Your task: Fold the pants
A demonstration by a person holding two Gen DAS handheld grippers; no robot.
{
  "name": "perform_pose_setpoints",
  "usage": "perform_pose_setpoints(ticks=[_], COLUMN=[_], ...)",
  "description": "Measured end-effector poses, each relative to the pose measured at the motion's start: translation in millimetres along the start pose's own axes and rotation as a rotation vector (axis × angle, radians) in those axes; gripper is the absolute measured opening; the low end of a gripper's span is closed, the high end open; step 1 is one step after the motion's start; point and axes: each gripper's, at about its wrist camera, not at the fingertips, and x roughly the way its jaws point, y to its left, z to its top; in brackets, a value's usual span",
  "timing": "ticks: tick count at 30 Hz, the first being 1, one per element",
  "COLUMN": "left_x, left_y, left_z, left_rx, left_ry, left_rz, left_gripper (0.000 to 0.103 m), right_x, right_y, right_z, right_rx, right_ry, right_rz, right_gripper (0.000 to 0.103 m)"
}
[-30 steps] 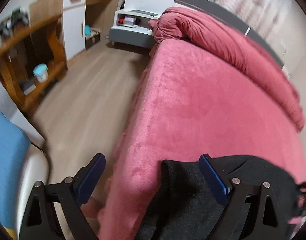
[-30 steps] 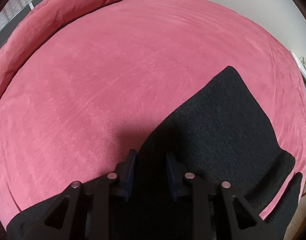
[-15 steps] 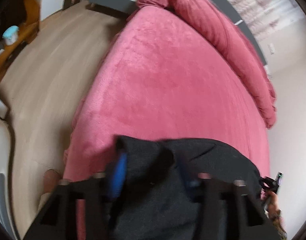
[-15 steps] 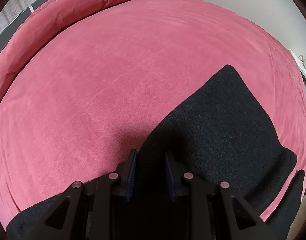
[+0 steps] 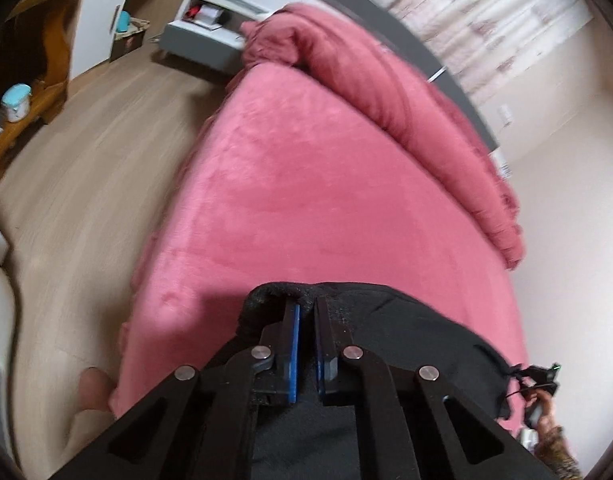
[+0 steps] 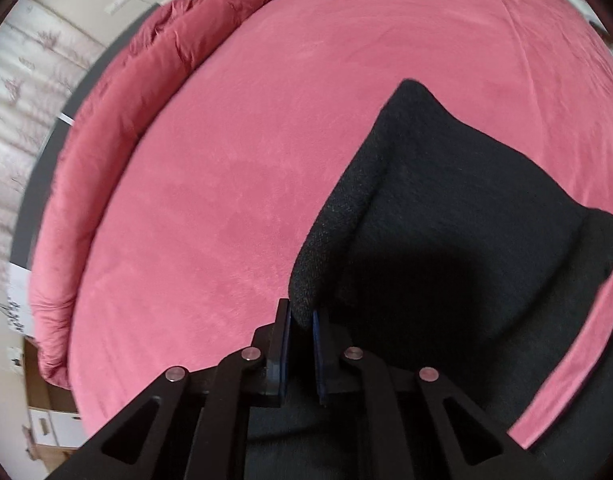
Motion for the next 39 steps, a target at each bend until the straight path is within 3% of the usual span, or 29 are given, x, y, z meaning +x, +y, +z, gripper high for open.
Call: perform_pose_setpoints(ticks=[14, 23, 26, 29, 32, 35, 37, 38, 39], left_x=[-84, -131, -147, -165, -164, -159, -153, -148, -143], left_y=[12, 50, 67, 102, 127, 118, 102, 96, 88], left_z=[-48, -96, -113, -132, -151, -165, -169, -170, -172], left_rx=[-0.082, -0.136, -0.15, -0.243, -0.308, -0.247, -0.207, -0.2, -0.201], left_ry=[-0.137, -0.173, -0.214, -0.269, -0.224, -0.179, -0.144, -0.13, -0.113], left_rz=[-0.205, -0.263, -0.269, -0.291, -0.252, -0.205, -0.201, -0.202, -0.215], left_gripper=[0.006, 0.006, 0.0, 0.0, 0.0, 0.0, 0.0, 0.006, 0.018], right_x=[-107, -159, -177, -190, -183, -169, -161, -158, -157], right_y=[-37, -113, -149, -188, -217, -218, -211, -208, -205], right_z=[-38, -70, -90, -108, -125, -140, -145, -146, -145], right_rx=[0.011, 0.076, 0.106, 0.116, 0.157, 0.105, 0.084, 0.084, 0.088], right_ry=[-0.084, -0.082, -0.108, -0.15, -0.104, -0.024, -0.001, -0.009, -0.023], right_rz=[0.197, 0.232, 0.245, 0.219, 0.237, 0.244, 0.264, 0.265, 0.273], right_gripper=[0.009, 0.009, 0.007, 0.003, 0.003, 0.007, 0.023, 0.03, 0.041])
